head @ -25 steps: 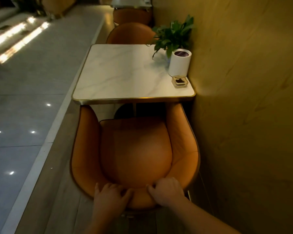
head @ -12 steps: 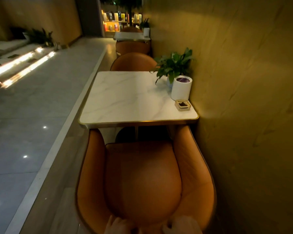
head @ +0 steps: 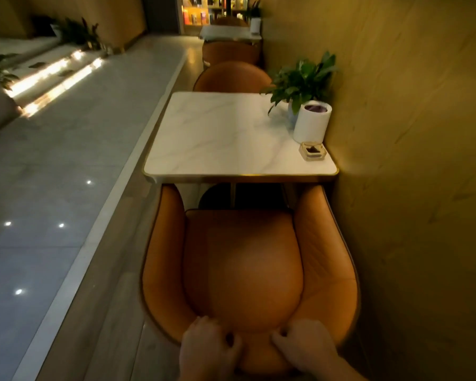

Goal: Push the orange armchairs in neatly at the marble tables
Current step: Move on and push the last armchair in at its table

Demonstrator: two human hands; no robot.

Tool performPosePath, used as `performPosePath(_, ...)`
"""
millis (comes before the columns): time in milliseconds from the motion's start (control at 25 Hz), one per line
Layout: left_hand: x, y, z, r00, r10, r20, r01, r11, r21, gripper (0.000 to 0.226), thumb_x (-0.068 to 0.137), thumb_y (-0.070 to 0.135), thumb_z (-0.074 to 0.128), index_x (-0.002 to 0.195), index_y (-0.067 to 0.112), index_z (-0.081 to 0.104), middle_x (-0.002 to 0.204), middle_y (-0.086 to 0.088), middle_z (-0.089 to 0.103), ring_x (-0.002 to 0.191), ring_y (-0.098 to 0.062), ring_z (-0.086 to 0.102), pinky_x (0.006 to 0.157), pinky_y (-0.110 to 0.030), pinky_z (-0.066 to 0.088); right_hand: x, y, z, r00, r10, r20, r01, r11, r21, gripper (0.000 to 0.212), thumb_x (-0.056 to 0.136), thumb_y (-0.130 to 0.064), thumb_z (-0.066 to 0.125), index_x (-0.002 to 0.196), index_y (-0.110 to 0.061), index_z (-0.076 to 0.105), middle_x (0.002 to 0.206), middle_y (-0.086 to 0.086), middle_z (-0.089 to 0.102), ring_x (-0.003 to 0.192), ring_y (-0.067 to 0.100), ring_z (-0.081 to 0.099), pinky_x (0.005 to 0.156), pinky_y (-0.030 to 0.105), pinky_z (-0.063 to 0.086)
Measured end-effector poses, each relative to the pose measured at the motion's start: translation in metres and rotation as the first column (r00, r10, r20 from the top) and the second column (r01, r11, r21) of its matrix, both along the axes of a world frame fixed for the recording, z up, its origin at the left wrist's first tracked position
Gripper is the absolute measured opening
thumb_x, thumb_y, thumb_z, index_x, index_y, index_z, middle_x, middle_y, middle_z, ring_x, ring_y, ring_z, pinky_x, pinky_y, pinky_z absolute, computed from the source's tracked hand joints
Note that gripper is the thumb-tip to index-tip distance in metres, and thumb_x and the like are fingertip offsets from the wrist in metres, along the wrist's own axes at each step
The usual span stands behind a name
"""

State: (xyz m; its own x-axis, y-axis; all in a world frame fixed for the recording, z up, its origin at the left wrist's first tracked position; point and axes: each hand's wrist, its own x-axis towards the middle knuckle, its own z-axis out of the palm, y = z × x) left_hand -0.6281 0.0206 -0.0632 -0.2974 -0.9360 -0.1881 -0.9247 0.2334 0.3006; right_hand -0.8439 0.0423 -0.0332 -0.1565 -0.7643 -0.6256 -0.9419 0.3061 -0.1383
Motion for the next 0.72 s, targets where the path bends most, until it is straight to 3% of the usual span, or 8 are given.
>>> performPosePath(120, -0.008, 0.003, 0.014, 1.0, -0.023, 0.0, 0.023, 1.0, -0.007, 0.049, 0.086, 0.062, 0.037, 0.089, 0.022, 0.065, 0.092, 0.007, 0.064, 0.092, -0.013, 0.055, 0.09, -0.033, 0.04, 0.005, 0.004, 0.003, 1.0, -0.017, -0.008, 0.016, 0.994, -0.104, 0.053, 0.091, -0.065, 0.04, 0.078, -0.021, 0.066, 0.081, -0.001, 0.067, 0.081, 0.016, 0.066, 0.08, 0.033, 0.051)
performPosePath(280, -0.005, 0.001, 0.01, 1.0, -0.027, 0.002, 0.026, 0.996, 0.087, 0.049, 0.088, 0.061, 0.028, 0.069, 0.025, 0.054, 0.073, 0.011, 0.052, 0.078, -0.009, 0.049, 0.114, -0.043, 0.028, 0.008, 0.012, 0.005, 0.999, 0.046, -0.014, -0.047, 0.989, -0.139, 0.048, 0.098, -0.058, 0.036, 0.073, -0.023, 0.058, 0.086, 0.004, 0.067, 0.085, 0.021, 0.066, 0.084, 0.038, 0.052)
performPosePath(520, -0.005, 0.009, 0.001, 1.0, 0.007, -0.006, -0.006, 0.999, 0.05, 0.051, 0.091, 0.06, 0.029, 0.064, 0.025, 0.054, 0.063, 0.009, 0.05, 0.062, -0.003, 0.044, 0.113, -0.045, 0.032, 0.009, 0.03, -0.002, 0.984, 0.133, -0.122, -0.166, 0.93, -0.327, 0.067, 0.095, -0.07, 0.018, 0.088, -0.027, 0.069, 0.074, -0.005, 0.061, 0.077, 0.013, 0.062, 0.079, 0.035, 0.049)
performPosePath(720, -0.012, 0.009, 0.008, 0.999, 0.011, -0.032, -0.01, 1.0, 0.021, 0.048, 0.095, 0.055, 0.035, 0.059, 0.024, 0.045, 0.058, 0.009, 0.043, 0.054, -0.001, 0.034, 0.112, -0.04, 0.035, -0.005, 0.024, -0.017, 0.992, 0.084, -0.095, -0.115, 0.911, -0.396, 0.059, 0.096, -0.065, 0.028, 0.072, -0.025, 0.065, 0.063, -0.005, 0.06, 0.061, 0.007, 0.058, 0.07, 0.032, 0.052)
